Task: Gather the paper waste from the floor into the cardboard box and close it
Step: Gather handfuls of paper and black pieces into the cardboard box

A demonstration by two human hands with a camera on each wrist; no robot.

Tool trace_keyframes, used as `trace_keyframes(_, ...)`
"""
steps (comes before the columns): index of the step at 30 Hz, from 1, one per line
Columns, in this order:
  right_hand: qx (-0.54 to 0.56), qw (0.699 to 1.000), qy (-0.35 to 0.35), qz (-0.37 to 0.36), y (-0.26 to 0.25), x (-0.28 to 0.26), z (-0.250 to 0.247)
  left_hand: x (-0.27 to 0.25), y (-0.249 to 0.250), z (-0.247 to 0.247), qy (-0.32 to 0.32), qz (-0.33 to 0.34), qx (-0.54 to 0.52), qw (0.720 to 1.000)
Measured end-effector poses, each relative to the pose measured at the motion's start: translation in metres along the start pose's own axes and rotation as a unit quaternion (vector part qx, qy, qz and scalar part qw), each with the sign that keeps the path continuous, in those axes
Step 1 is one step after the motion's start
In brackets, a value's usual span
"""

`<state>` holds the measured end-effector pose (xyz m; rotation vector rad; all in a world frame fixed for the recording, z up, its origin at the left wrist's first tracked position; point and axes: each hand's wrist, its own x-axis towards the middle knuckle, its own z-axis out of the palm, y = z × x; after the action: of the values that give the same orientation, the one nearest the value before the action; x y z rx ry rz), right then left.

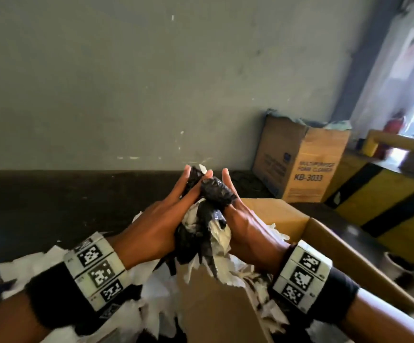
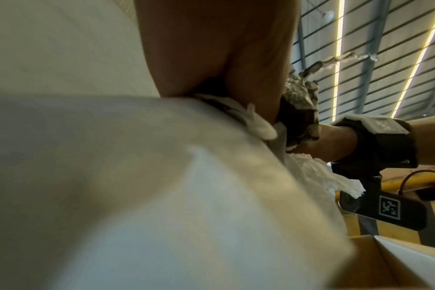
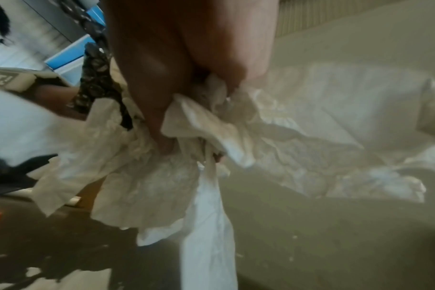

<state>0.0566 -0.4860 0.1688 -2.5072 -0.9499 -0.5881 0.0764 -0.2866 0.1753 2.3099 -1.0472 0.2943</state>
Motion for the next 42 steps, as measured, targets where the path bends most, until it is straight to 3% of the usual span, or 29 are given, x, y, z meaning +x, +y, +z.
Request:
trace_keyframes(3,-0.062,0.998,-0.001,-0.016,0.065,-0.047,-0.061,0.067,0.046,0.054,-0.004,0.030,-0.013,0.999)
trace_keyframes(5,-0.057,0.998,-0.030,0.021,0.093,-0.071,-0.082,0.096,0.065,0.085,-0.034,0.028,-0.028,0.999)
trace_keyframes(7,-0.033,0.995,-0.061,0.068,0.119,-0.094,-0.099,0.122,0.079,0.117,-0.073,0.015,-0.046,0.996)
trace_keyframes(12,-0.038,0.988,-0.136,0.064,0.168,-0.138,-0.111,0.152,0.093,0.168,-0.202,-0.045,-0.039,0.977)
trace_keyframes(14,0.016,0.964,-0.235,0.125,0.187,-0.152,-0.106,0.157,0.098,0.179,-0.271,-0.086,-0.021,0.959)
trace_keyframes(17,0.057,0.890,-0.378,0.247,0.201,-0.163,-0.104,0.157,0.103,0.187,-0.372,-0.108,-0.001,0.922)
trace_keyframes(20,0.041,0.848,-0.440,0.294,0.205,-0.165,-0.109,0.155,0.110,0.191,-0.433,-0.102,0.025,0.895)
trace_keyframes(22,0.030,0.848,-0.438,0.296,0.208,-0.167,-0.113,0.154,0.118,0.191,-0.453,-0.094,0.061,0.884)
trace_keyframes(26,-0.022,0.872,-0.409,0.269,0.211,-0.166,-0.118,0.146,0.121,0.185,-0.444,-0.059,0.093,0.889)
trace_keyframes(32,-0.046,0.891,-0.378,0.245,0.177,-0.140,-0.116,0.100,0.103,0.131,-0.304,-0.033,-0.015,0.952)
trace_keyframes(36,-0.052,0.907,-0.373,0.188,0.125,-0.106,-0.108,0.038,0.071,0.074,-0.218,-0.078,-0.024,0.973)
trace_keyframes(42,-0.029,0.925,-0.366,0.100,0.029,-0.039,-0.062,-0.081,-0.018,0.001,-0.165,-0.192,-0.010,0.967)
